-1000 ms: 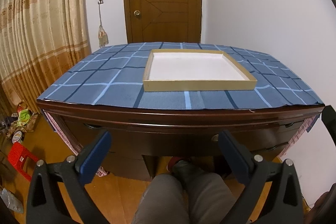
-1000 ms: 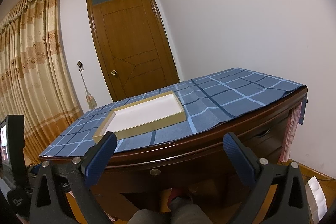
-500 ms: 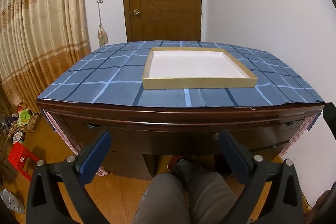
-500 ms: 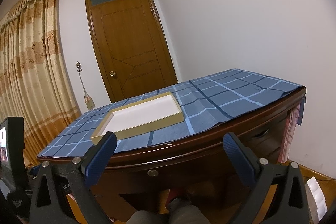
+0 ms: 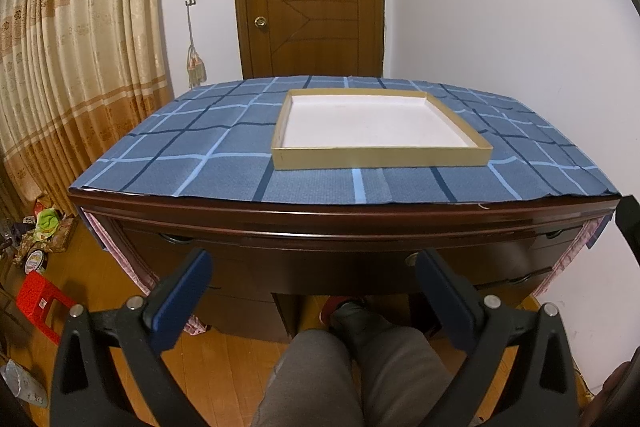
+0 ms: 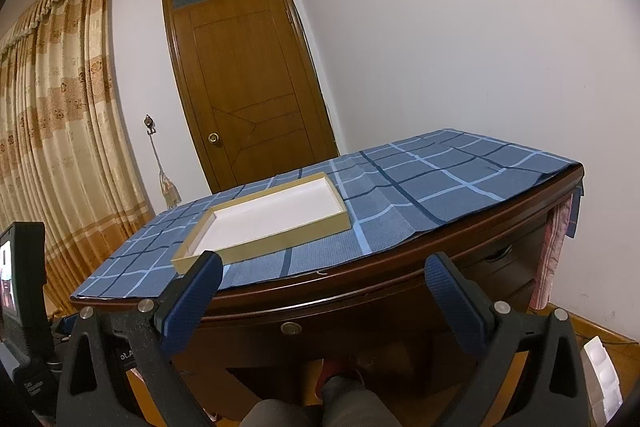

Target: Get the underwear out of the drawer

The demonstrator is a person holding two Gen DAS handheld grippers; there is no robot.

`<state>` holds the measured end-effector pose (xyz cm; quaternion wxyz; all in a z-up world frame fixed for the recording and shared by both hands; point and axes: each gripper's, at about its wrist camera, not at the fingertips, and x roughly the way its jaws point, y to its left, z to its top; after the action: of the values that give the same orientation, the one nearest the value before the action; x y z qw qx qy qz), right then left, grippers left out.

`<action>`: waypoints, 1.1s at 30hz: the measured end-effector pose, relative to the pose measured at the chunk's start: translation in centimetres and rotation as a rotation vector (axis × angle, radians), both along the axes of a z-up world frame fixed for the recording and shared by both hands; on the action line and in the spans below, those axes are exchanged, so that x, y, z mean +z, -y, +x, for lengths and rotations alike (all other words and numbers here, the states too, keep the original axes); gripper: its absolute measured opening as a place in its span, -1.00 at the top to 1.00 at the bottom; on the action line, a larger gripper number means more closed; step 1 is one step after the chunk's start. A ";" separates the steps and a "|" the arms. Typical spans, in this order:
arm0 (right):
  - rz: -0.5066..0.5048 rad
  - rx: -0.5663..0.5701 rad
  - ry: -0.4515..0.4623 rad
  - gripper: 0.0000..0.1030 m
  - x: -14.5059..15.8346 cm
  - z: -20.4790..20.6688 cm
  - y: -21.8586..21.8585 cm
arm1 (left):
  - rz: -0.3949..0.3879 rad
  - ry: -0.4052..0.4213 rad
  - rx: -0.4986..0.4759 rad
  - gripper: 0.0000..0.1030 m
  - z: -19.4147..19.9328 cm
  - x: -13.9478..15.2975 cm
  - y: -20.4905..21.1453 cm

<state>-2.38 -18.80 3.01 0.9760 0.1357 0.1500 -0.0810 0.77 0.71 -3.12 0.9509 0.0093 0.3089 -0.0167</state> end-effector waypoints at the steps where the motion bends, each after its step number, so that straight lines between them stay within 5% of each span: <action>1: 0.000 0.000 -0.001 -0.99 0.0 0.0 0.0 | -0.001 -0.002 0.000 -0.99 0.0 -0.1 0.0; 33: 0.013 0.055 -0.117 -0.99 -4.9 5.5 2.0 | 0.025 -0.068 -0.005 -0.99 5.2 -5.5 -0.4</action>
<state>3.09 -20.79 -1.93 0.9665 0.1331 0.2110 -0.0611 5.97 1.09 -8.58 0.9395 0.0213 0.3414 -0.0153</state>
